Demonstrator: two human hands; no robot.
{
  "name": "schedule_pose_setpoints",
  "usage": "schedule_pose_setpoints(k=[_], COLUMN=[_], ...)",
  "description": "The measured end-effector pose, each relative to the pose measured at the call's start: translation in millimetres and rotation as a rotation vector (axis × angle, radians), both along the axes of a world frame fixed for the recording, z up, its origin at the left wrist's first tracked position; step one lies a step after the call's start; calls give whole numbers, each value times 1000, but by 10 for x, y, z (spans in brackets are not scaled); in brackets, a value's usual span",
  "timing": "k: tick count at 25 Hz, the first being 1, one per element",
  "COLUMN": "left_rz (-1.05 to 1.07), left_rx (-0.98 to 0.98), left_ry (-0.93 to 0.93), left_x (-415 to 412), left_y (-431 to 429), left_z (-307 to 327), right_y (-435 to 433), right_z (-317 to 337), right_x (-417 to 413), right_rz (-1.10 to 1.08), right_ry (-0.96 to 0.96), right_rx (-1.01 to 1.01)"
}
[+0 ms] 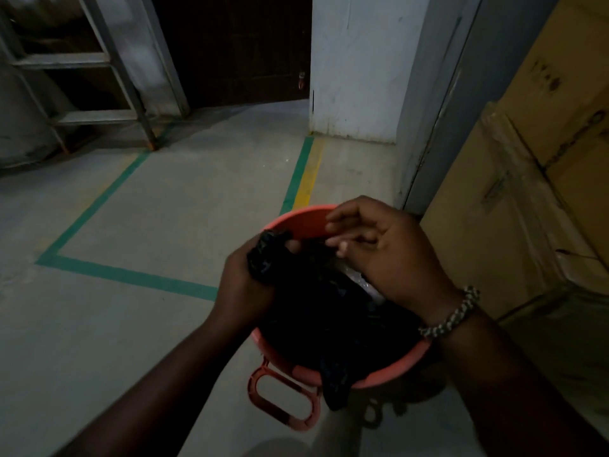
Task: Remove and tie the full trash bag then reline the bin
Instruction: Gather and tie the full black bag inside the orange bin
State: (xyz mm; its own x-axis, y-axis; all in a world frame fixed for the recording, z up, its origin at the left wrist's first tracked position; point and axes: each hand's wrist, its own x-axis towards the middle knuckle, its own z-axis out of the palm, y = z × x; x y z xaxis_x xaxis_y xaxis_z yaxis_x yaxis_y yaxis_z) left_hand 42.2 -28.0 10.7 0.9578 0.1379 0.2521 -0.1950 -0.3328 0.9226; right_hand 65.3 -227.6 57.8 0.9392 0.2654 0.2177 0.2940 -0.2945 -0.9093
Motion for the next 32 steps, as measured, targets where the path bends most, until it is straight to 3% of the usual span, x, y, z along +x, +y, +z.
schedule_pose_setpoints(k=[2,4,6,9,11,13,16,17,20,23,28,32], left_rz=[129,164,190,244,250,246,218,202,187,189,143,-290], left_rx=[-38,-60,-80,-91,-72,-70,-43,-44,-47,-121,-28,128], left_ry=[56,103,121,120,109,107,103,95,61,74,71,31], left_x=[51,81,102,134,119,105,107,112,140,172,143,84], left_y=[46,75,98,121,96,60,15,0,27,112,126,124], left_z=[5,-35,-88,-97,-58,-52,-11,4,23,-27,-8,-22], right_y=[-226,-296,-315,-390,-440,-356,48,171,261,34,-249,-351], right_z=[-252,-488,-674,-618,-465,-321,-156,-156,-244,-219,272,435], right_x=[181,204,173,210,219,118,-214,-315,-473,-401,-209,-208], right_rz=[26,193,294,164,38,-21,59,149,384,318,118,-29], right_ry=[18,79,132,51,-16,-67,-200,-234,-120,31,-116,-242], right_rx=[-402,-736,-897,-1101,-1122,-902,-594,-638,-1117,-1379,-983,-502])
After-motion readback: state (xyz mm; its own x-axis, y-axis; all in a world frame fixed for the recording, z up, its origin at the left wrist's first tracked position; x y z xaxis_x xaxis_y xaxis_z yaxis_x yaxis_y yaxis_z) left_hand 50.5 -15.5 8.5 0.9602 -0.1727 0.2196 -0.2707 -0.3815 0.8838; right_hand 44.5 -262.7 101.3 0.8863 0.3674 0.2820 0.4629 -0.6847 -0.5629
